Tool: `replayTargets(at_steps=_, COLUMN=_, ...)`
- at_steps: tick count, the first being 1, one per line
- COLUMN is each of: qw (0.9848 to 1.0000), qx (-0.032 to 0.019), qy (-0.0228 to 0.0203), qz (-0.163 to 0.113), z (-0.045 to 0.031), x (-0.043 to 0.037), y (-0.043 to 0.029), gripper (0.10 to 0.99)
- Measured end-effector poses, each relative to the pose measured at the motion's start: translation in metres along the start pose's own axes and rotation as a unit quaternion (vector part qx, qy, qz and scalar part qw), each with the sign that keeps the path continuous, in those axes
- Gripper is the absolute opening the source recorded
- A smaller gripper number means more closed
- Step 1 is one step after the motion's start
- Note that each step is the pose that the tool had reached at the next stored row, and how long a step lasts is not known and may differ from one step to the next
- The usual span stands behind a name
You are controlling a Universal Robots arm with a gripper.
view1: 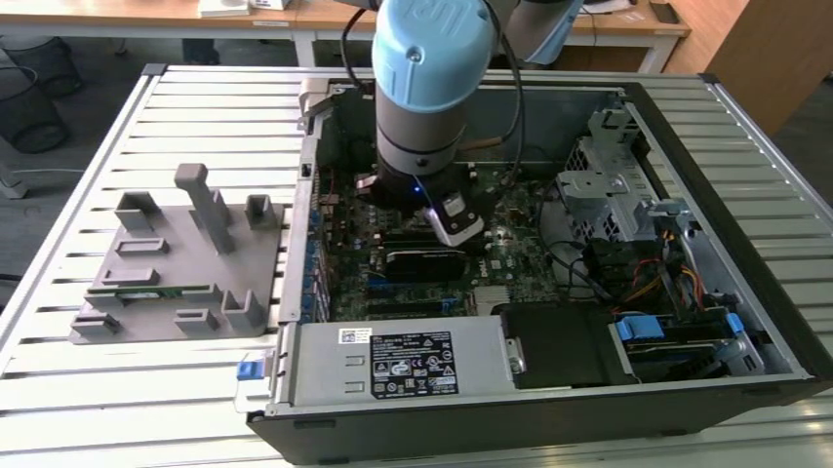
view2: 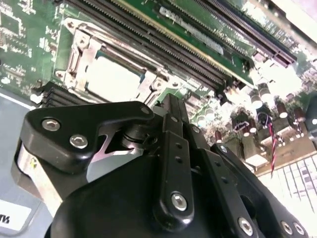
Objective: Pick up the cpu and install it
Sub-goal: 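Install the second cpu locking lever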
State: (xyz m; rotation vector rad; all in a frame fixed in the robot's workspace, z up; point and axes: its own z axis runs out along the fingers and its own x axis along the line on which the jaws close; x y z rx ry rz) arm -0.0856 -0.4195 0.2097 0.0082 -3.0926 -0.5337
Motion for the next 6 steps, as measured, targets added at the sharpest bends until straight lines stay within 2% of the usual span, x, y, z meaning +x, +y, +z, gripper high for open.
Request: replayTargets(at_steps=6, qw=1.0000, qx=-0.0035, qy=0.0000, qz=0.000, z=-0.0090, x=0.0000, y=0.0032, gripper=0.106)
